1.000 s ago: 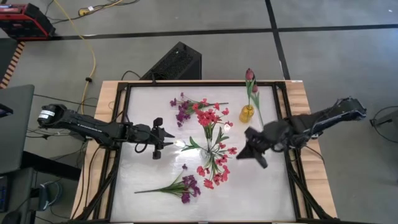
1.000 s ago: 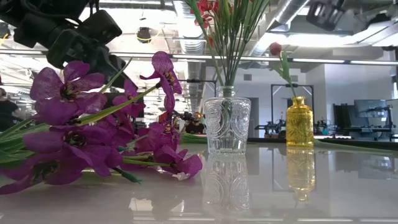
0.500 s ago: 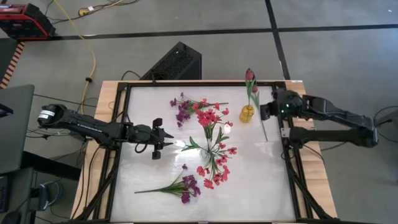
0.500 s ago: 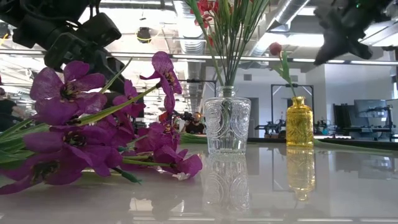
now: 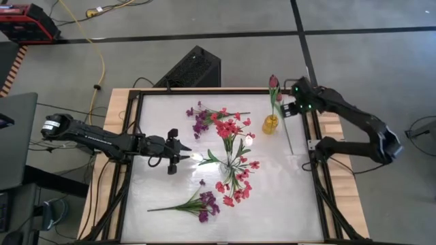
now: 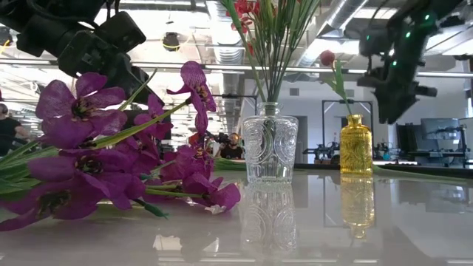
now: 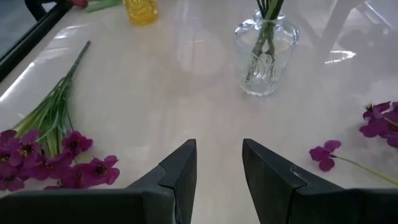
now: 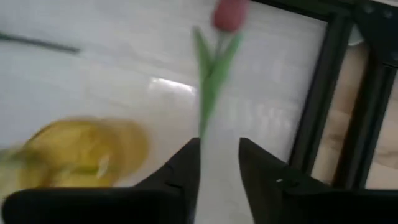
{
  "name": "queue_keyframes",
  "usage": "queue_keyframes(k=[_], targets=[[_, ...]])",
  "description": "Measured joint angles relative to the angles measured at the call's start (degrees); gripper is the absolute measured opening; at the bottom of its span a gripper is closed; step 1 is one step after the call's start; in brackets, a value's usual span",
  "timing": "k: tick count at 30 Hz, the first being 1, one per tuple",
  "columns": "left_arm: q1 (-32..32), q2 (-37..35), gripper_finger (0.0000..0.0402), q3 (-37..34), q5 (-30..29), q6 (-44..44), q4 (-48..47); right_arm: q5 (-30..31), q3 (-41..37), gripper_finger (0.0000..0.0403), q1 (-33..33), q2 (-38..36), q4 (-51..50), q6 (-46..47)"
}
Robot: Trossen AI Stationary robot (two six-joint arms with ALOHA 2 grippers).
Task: Sort flowers into vase by color
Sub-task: Put the dark red tulip into the yellow vase
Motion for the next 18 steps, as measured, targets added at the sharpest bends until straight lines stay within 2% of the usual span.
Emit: queue_keyframes(k=[4, 9, 18], targets=[[0.0, 0.0, 0.0119, 0.0, 0.8, -0.4, -0.1, -6.3, 0.0, 0.0184, -6.0, 4.9, 4.9, -3.3], [0.0, 0.0, 0.0119, 0.0, 0.8, -0.8, -0.2, -9.0, 0.0, 0.0226, -7.3, 8.7, 6.2, -6.1], [0.0, 0.0, 0.0119, 0.0, 0.9, -1.4, -1.2, -7.3, -2.8, 0.0234, -6.1, 11.3, 7.4, -2.4]])
